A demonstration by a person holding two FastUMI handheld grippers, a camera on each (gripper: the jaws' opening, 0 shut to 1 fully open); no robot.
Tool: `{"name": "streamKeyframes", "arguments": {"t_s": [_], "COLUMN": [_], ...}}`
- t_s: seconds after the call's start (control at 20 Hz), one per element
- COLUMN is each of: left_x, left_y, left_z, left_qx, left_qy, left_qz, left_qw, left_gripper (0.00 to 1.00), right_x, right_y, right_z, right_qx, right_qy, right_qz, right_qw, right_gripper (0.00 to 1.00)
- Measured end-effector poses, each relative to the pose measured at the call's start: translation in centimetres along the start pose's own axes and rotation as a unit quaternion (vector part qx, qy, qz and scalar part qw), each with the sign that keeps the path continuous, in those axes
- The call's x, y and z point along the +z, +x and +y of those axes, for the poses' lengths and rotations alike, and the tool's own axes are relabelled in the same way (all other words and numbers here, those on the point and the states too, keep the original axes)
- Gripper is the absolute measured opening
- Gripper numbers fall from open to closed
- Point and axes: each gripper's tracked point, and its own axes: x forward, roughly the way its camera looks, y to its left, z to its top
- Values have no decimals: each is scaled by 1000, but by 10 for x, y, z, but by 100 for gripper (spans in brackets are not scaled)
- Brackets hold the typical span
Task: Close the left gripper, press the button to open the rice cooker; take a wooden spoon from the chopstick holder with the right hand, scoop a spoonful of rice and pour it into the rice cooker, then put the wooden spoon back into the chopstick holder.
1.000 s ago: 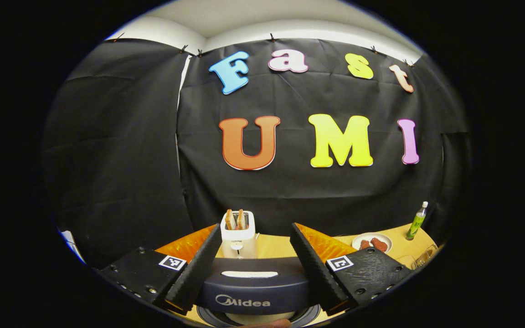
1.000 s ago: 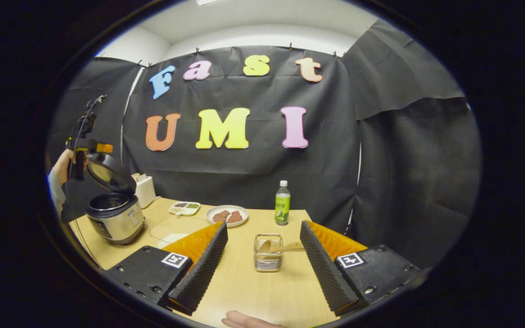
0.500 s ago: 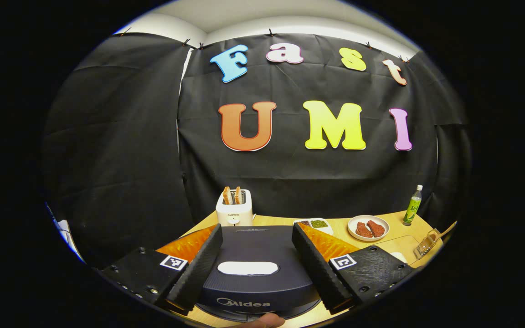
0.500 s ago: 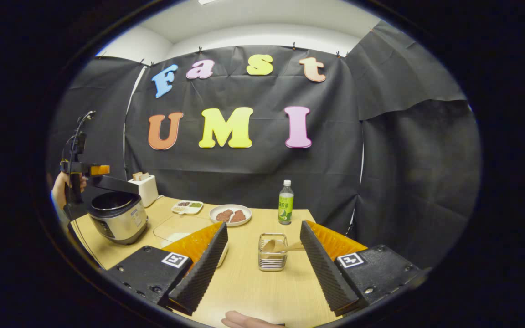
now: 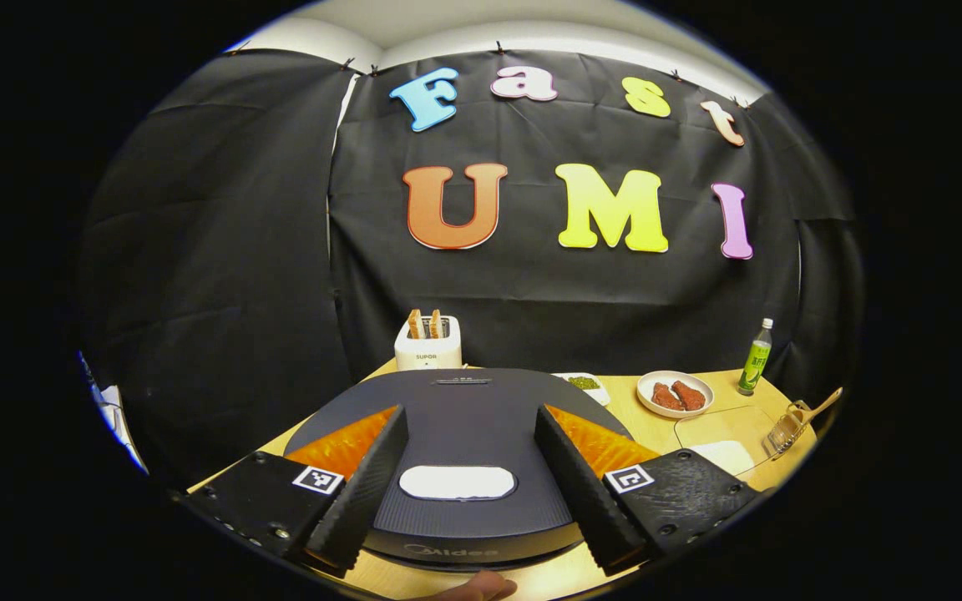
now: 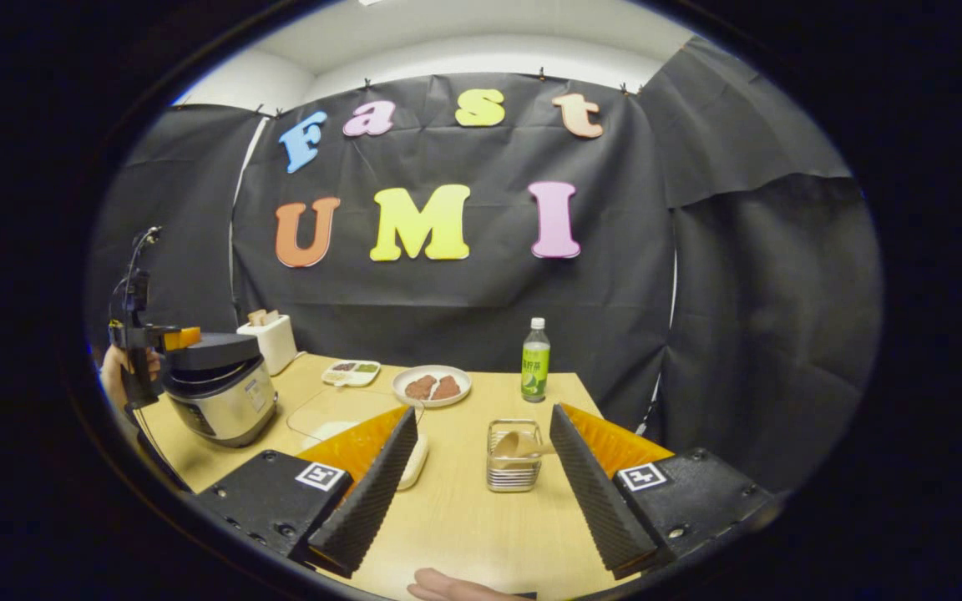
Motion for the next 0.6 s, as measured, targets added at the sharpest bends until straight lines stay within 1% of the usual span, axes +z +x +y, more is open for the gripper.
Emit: {"name": "streamKeyframes", "arguments": {"t_s": [0.25, 0.35, 0.45, 0.6], "left_x": [-23, -22, -24, -25], "left_y": [-1, -3, -2, -2], "left_z": [-2, -1, 0, -2], "left_qx": [3, 5, 9, 13], "left_qy": [-1, -5, -18, -16], "left_qz": [8, -7, -15, -27], "left_qw": [1000, 1000, 1000, 999], "left_gripper": [99, 100, 99, 100], "right_x": [-13, -16, -14, -9], "right_y": [8, 11, 12, 12], "right_z": [13, 16, 15, 13], "right_qx": [27, 32, 32, 23], "right_qy": [20, 25, 28, 27], "right_qz": [27, 33, 28, 12], "right_qw": [999, 999, 999, 999], "right_gripper": [100, 100, 100, 100]}}
